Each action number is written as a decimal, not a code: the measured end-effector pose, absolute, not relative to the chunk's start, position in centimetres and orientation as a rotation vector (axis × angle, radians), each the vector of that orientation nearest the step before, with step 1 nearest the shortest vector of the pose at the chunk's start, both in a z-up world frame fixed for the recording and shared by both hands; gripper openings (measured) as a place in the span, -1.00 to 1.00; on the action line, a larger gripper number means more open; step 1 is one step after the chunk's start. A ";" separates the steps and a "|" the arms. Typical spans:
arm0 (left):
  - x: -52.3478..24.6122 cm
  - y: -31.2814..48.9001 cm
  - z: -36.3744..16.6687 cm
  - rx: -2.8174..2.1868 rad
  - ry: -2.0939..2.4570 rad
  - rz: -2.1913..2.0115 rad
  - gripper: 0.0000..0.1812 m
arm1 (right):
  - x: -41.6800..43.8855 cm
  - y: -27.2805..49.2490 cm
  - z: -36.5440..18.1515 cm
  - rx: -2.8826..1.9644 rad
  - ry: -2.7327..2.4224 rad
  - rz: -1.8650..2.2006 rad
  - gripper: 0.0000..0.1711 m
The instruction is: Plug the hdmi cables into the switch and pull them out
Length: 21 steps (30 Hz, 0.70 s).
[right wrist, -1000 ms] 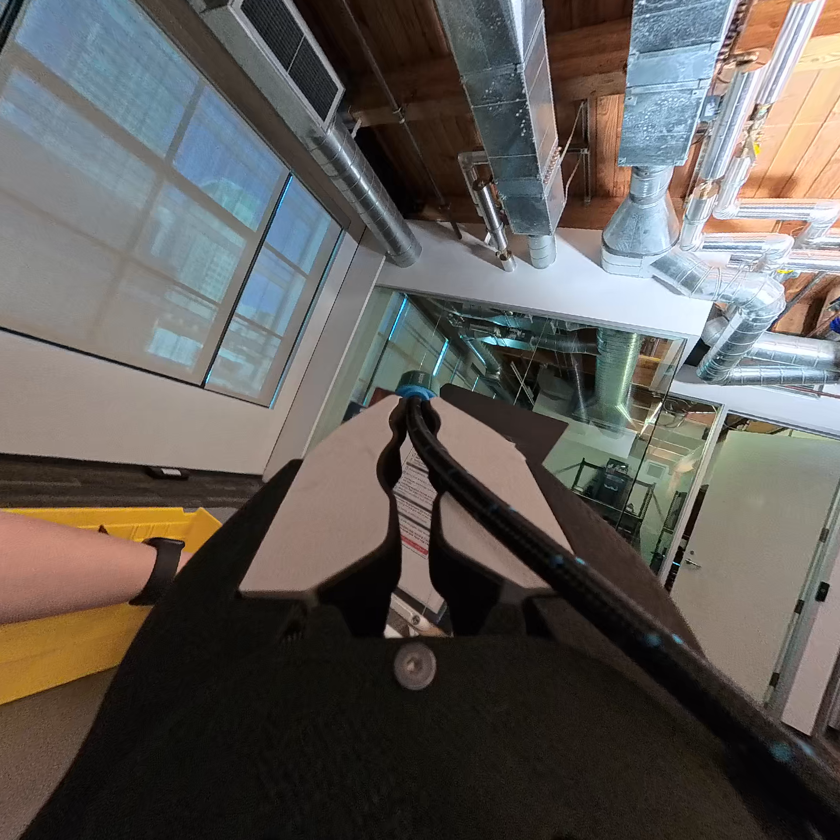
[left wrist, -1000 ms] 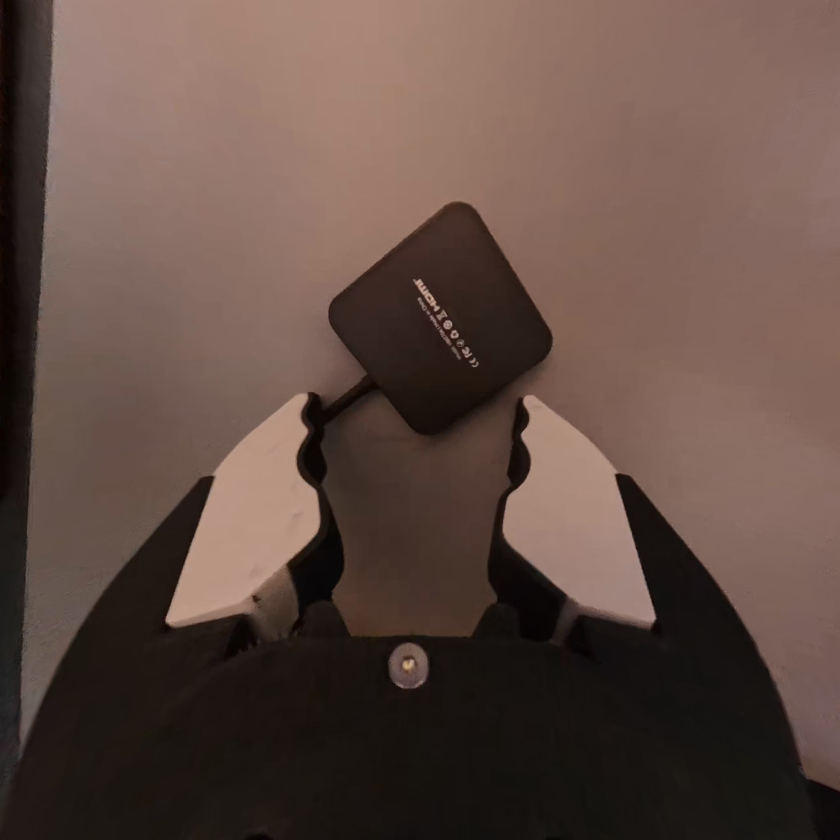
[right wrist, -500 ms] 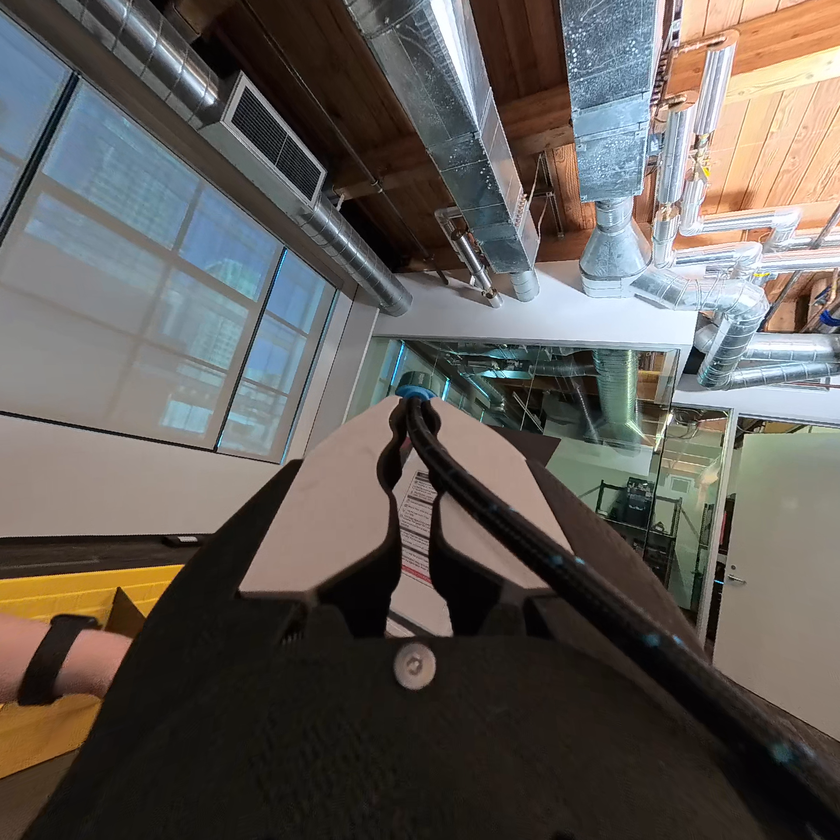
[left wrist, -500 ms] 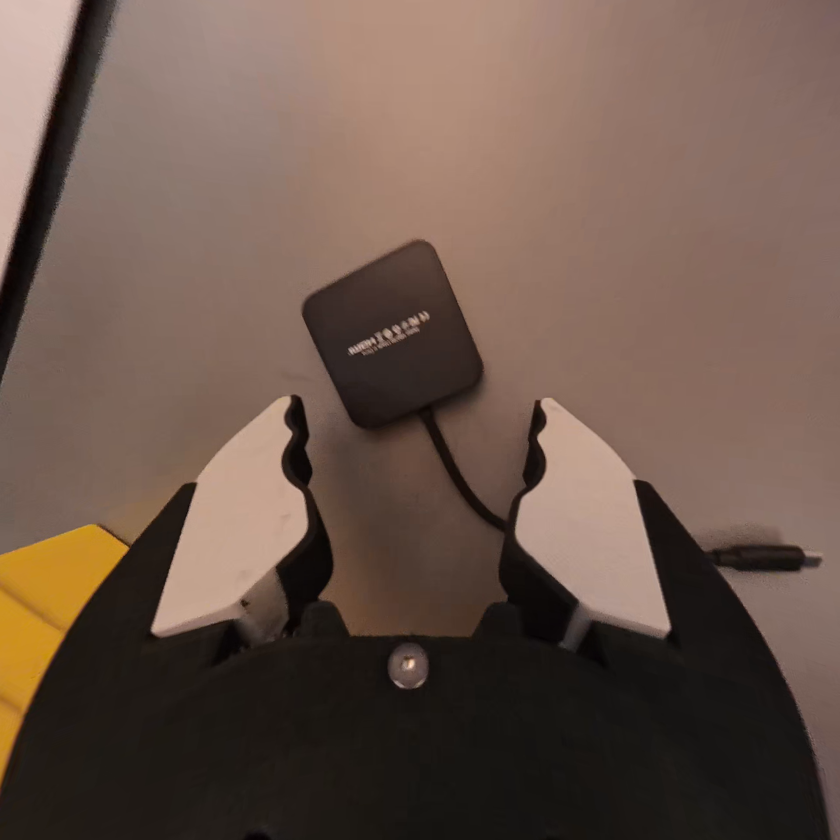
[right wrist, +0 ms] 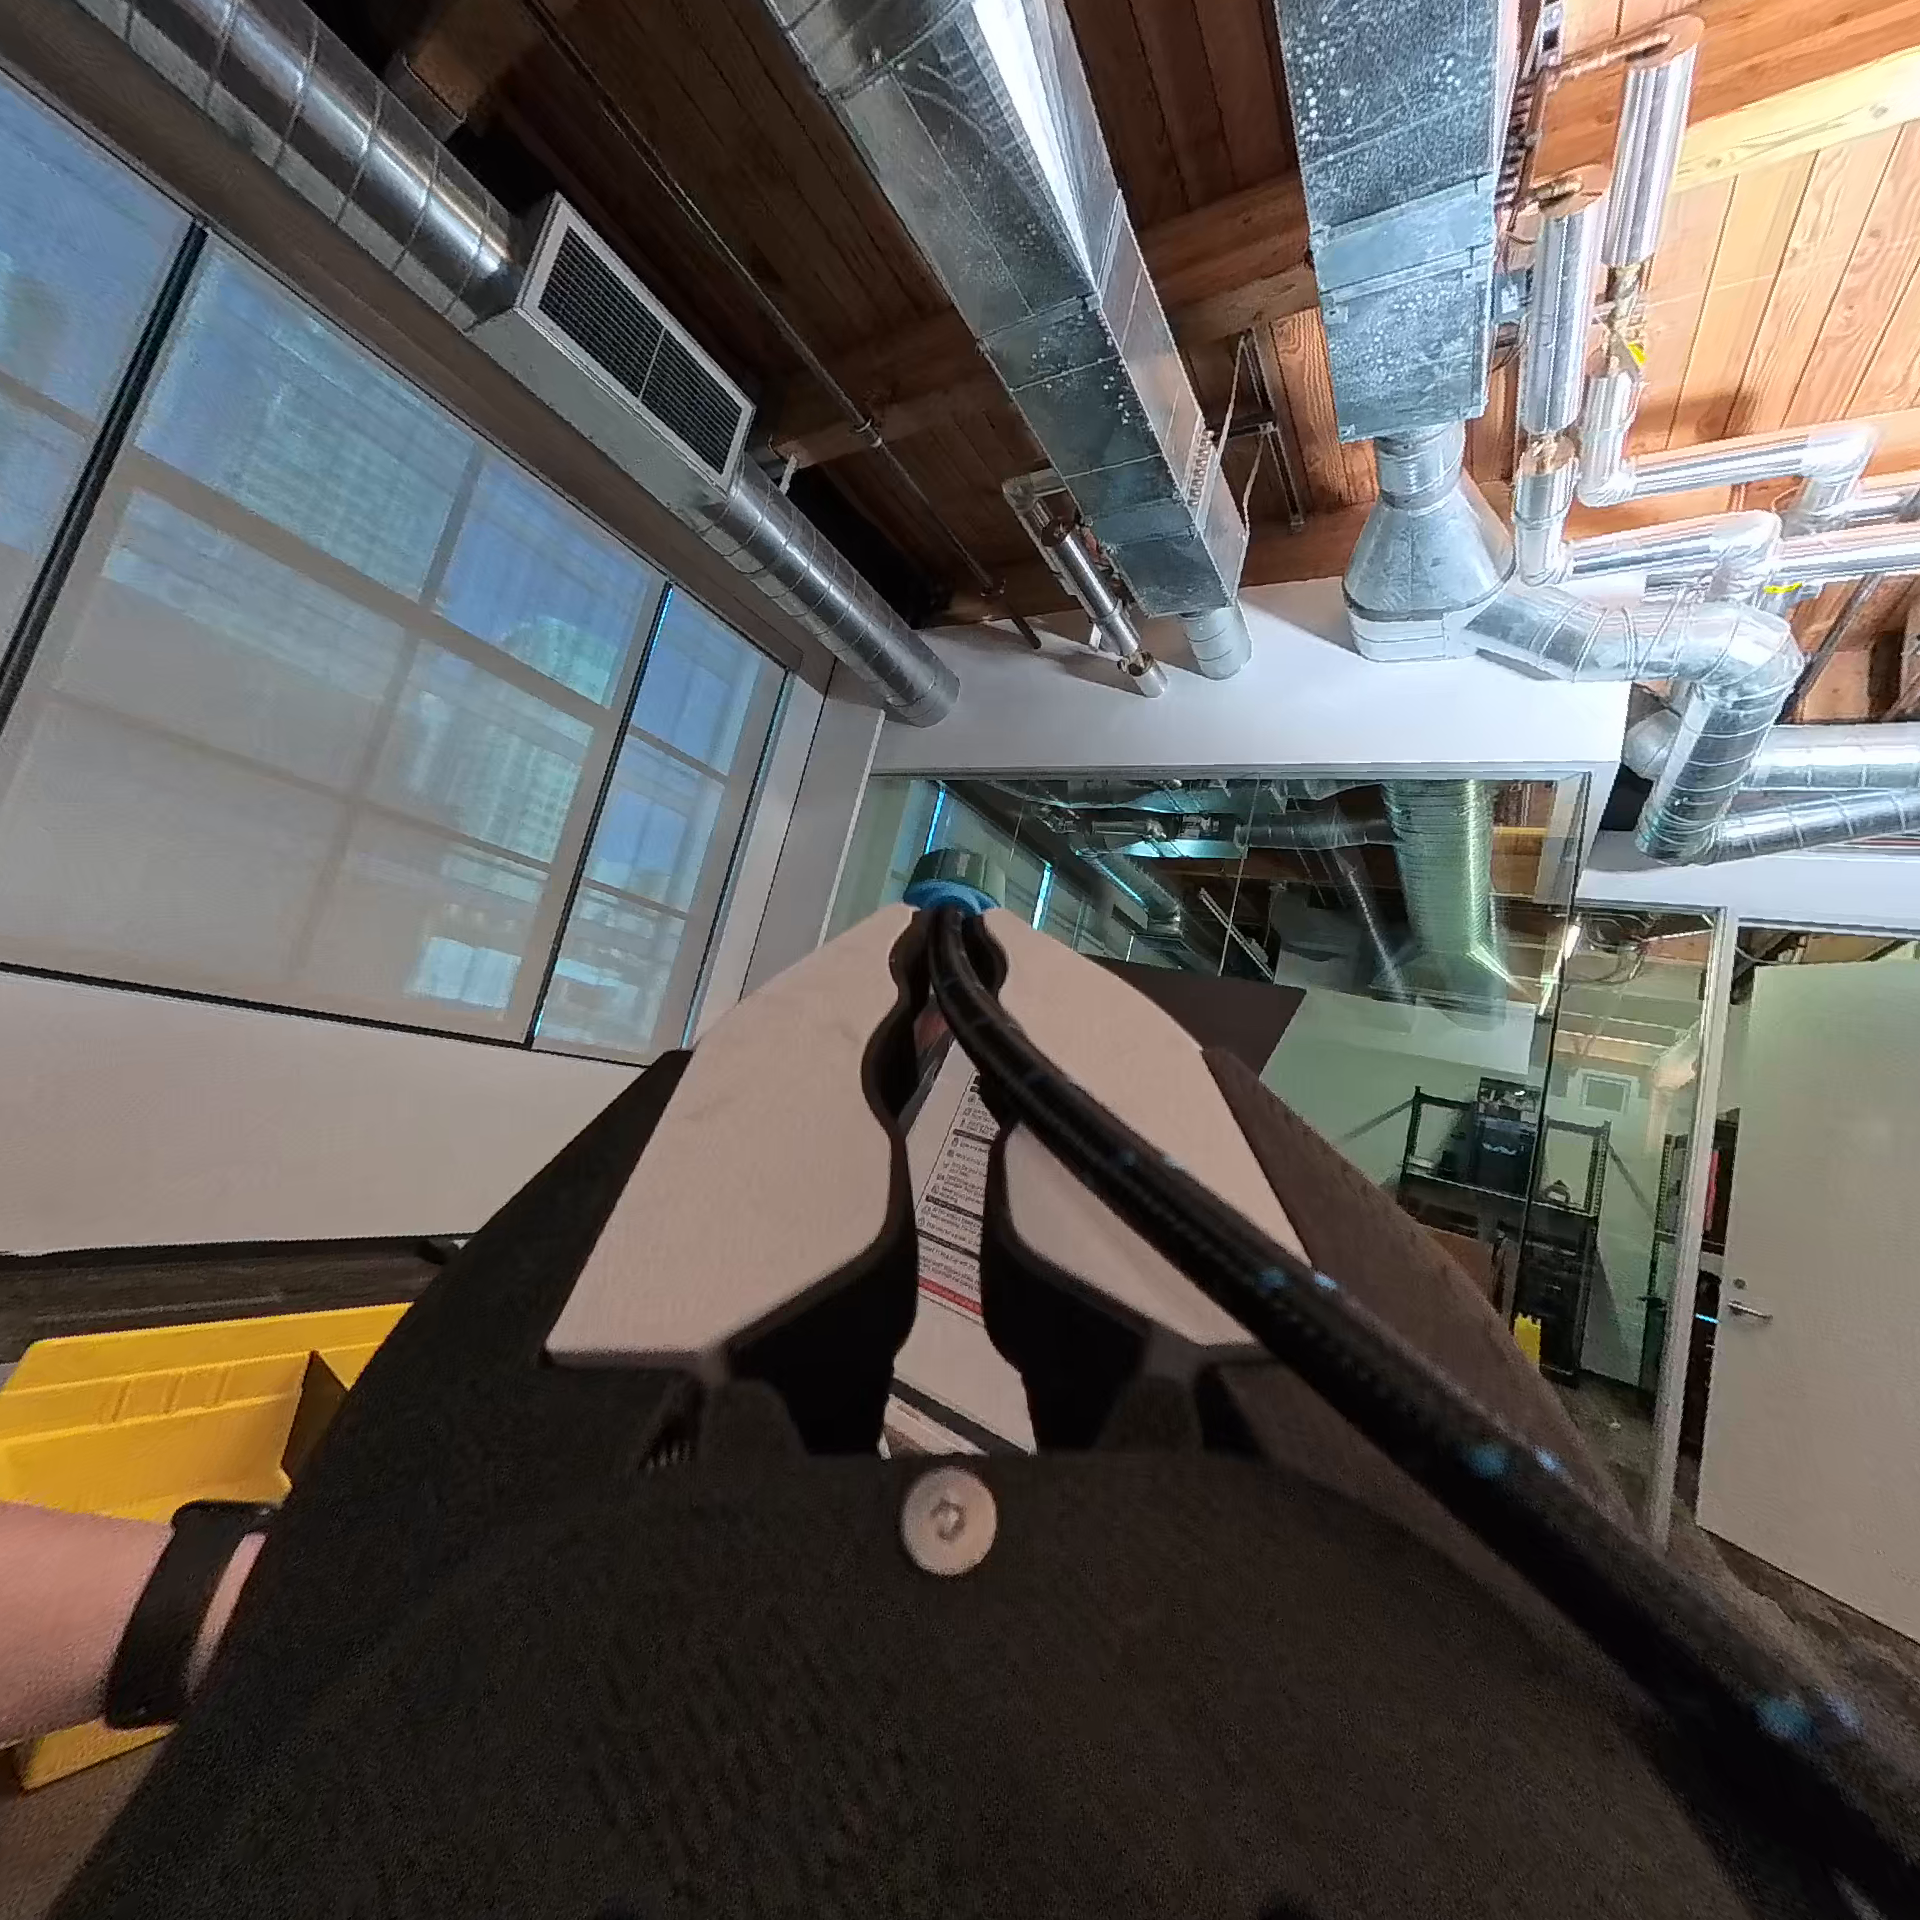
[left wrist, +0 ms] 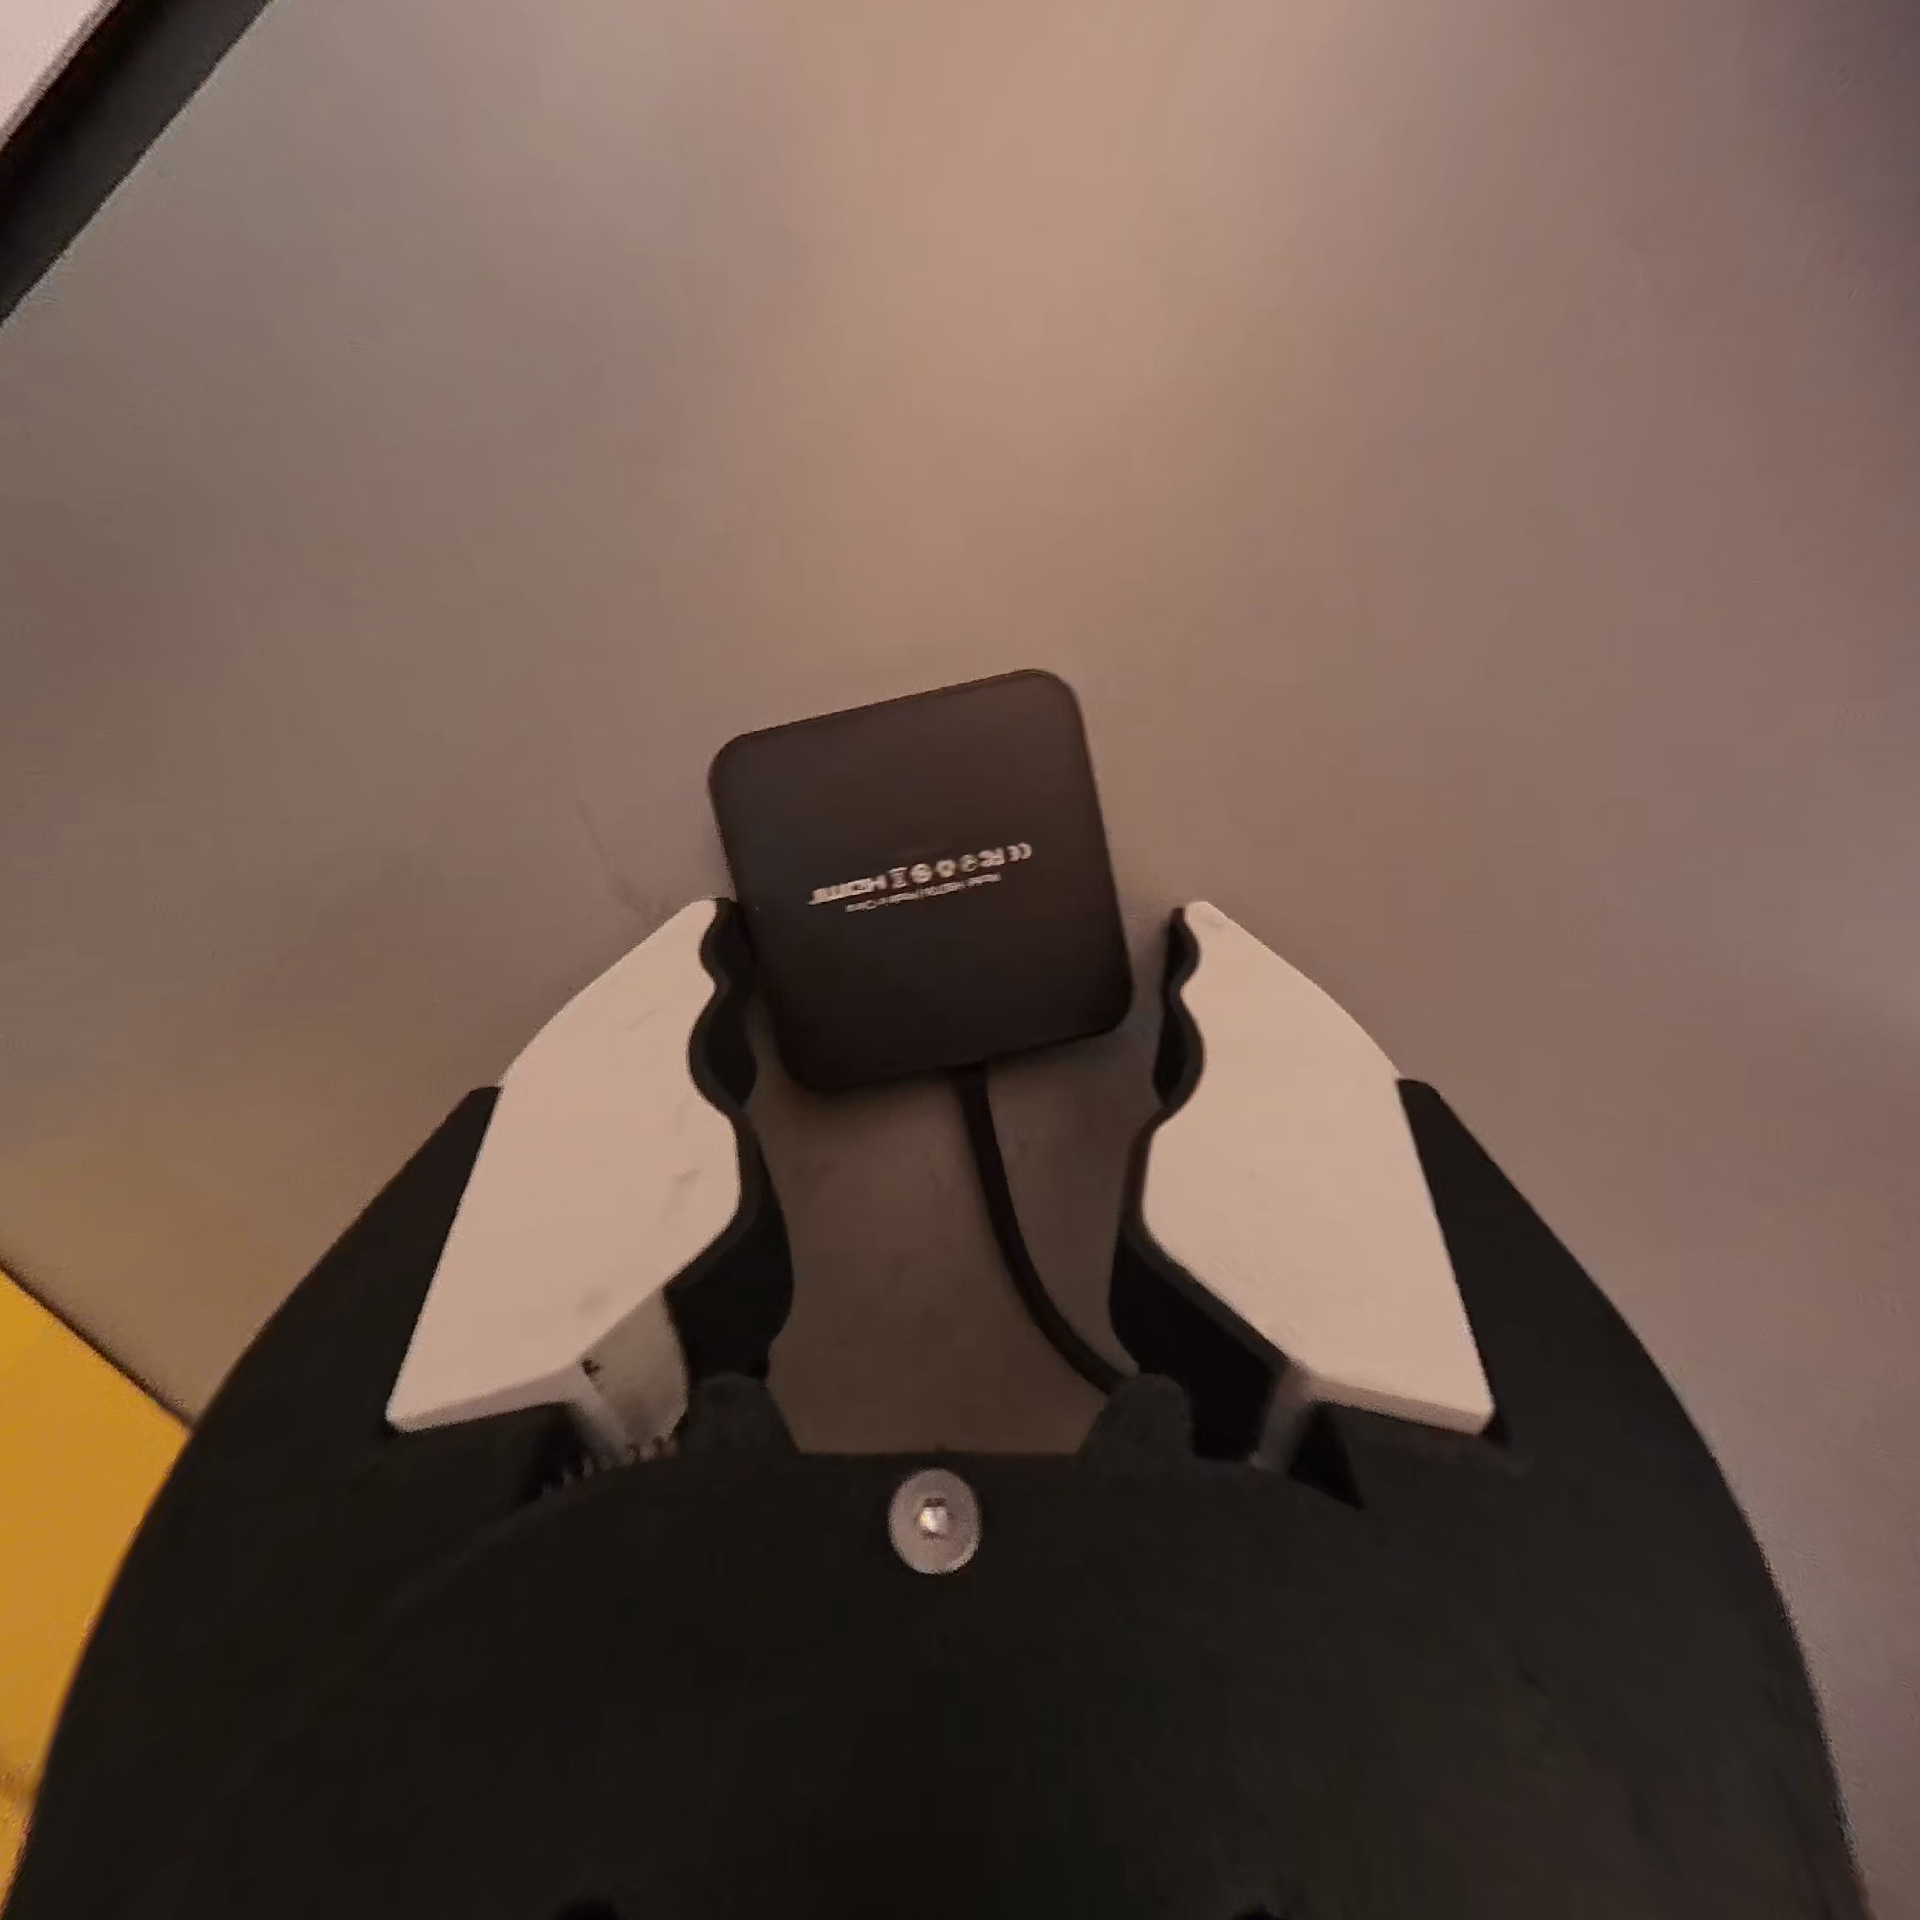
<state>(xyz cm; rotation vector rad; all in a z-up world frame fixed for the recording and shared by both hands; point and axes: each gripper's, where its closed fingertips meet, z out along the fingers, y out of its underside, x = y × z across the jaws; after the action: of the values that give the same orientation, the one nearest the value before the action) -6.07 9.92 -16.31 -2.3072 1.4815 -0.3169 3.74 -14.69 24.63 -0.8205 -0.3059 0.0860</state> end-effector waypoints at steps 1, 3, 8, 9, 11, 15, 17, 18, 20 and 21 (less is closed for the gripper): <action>-6.0 9.7 -16.3 -2.301 1.504 -0.315 -0.13 | 3.7 -14.6 24.6 -0.826 -0.307 0.087 -0.92; -5.7 9.5 -16.3 -2.285 1.531 -0.333 -0.25 | 3.7 -14.5 24.5 -0.834 -0.309 0.083 -0.92; -5.6 9.0 -16.0 -2.310 1.545 -0.371 -0.26 | 3.4 -14.1 24.3 -0.862 -0.316 0.066 -0.92; -5.4 8.7 -15.5 -2.299 1.531 -0.417 -0.26 | 3.3 -13.8 24.2 -0.875 -0.318 0.060 -0.92; -5.1 8.5 -13.7 -2.254 1.482 -0.514 -0.26 | 3.2 -13.2 23.9 -0.904 -0.326 0.048 -0.92; -4.9 8.3 -6.7 -2.099 1.349 -0.753 -0.26 | 2.3 -11.2 22.9 -0.974 -0.363 0.034 -0.92; -5.6 8.3 -2.6 -1.994 1.280 -0.848 -0.26 | 1.3 -10.1 22.4 -1.006 -0.394 0.023 -0.92; -6.2 8.1 -0.6 -1.938 1.254 -0.886 -0.26 | 0.7 -9.6 22.2 -1.017 -0.416 0.012 -0.92; -7.6 7.6 3.1 -1.820 1.200 -0.950 -0.26 | -1.0 -8.5 21.7 -1.034 -0.479 -0.014 -0.92; -8.4 7.4 4.8 -1.765 1.173 -0.980 -0.26 | -2.1 -7.9 21.3 -1.041 -0.521 -0.023 -0.92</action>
<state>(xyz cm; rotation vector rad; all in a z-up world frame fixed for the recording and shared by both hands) -8.36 7.35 4.76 -1.7648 1.1733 -0.9795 -2.06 -7.93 21.27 -1.0414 -0.5211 -0.0226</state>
